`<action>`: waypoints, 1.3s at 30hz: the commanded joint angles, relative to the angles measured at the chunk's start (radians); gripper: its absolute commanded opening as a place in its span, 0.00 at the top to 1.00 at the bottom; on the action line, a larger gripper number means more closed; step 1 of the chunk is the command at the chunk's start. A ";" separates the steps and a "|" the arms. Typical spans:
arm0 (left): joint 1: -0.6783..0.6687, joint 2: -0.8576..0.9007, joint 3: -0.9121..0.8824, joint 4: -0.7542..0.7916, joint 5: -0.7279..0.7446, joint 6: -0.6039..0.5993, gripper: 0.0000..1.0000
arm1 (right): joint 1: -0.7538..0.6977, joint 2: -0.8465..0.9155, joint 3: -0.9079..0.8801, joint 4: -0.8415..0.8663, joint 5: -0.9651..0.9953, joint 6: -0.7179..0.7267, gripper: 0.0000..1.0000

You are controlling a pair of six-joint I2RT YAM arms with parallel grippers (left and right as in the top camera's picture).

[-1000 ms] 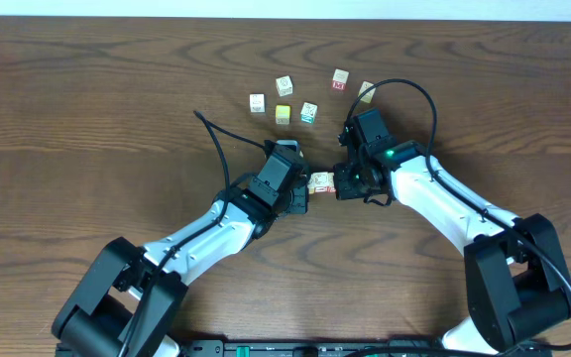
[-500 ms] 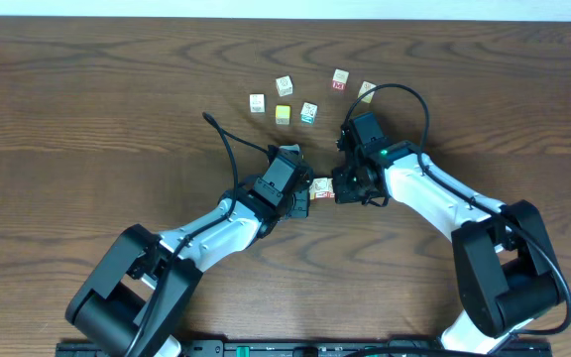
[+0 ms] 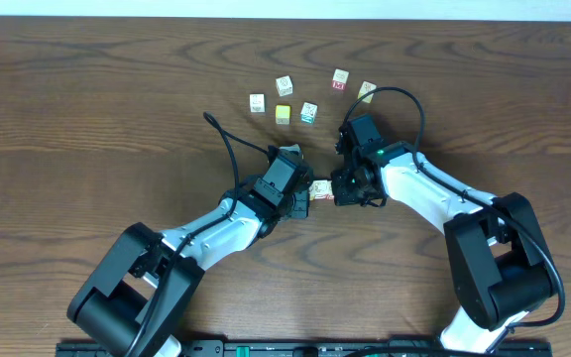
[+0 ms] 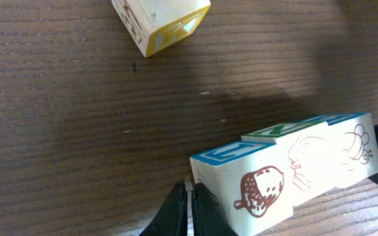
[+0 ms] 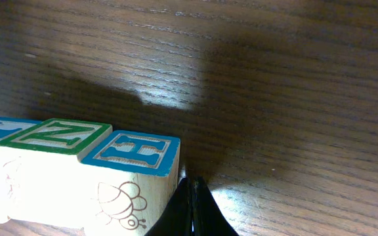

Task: Lift 3 blocks

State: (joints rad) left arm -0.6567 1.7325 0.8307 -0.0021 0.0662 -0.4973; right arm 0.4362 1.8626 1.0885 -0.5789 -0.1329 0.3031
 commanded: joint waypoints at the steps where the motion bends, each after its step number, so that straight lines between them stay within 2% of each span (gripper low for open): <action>1: -0.050 0.023 0.047 0.040 0.104 0.007 0.93 | 0.057 0.021 0.007 0.006 -0.140 -0.031 0.99; 9: -0.050 0.073 0.045 0.036 0.071 0.008 0.93 | 0.055 0.021 0.007 -0.021 -0.094 -0.050 0.99; 19: -0.039 0.072 0.045 -0.028 -0.113 0.036 0.92 | 0.051 0.021 0.007 -0.042 0.058 -0.050 0.99; 31: 0.095 0.049 0.046 -0.035 -0.108 0.060 0.92 | -0.047 -0.020 0.011 0.003 0.084 -0.077 0.99; 36: 0.124 0.017 0.046 -0.004 -0.109 0.134 0.90 | -0.090 -0.026 0.017 0.056 0.083 -0.135 0.99; 39: 0.144 -0.003 0.046 0.024 -0.113 0.161 0.87 | -0.098 -0.026 0.025 0.106 0.084 -0.166 0.95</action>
State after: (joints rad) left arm -0.5381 1.7706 0.8532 0.0025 -0.0296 -0.3965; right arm 0.3531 1.8633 1.0920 -0.5091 -0.0528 0.1955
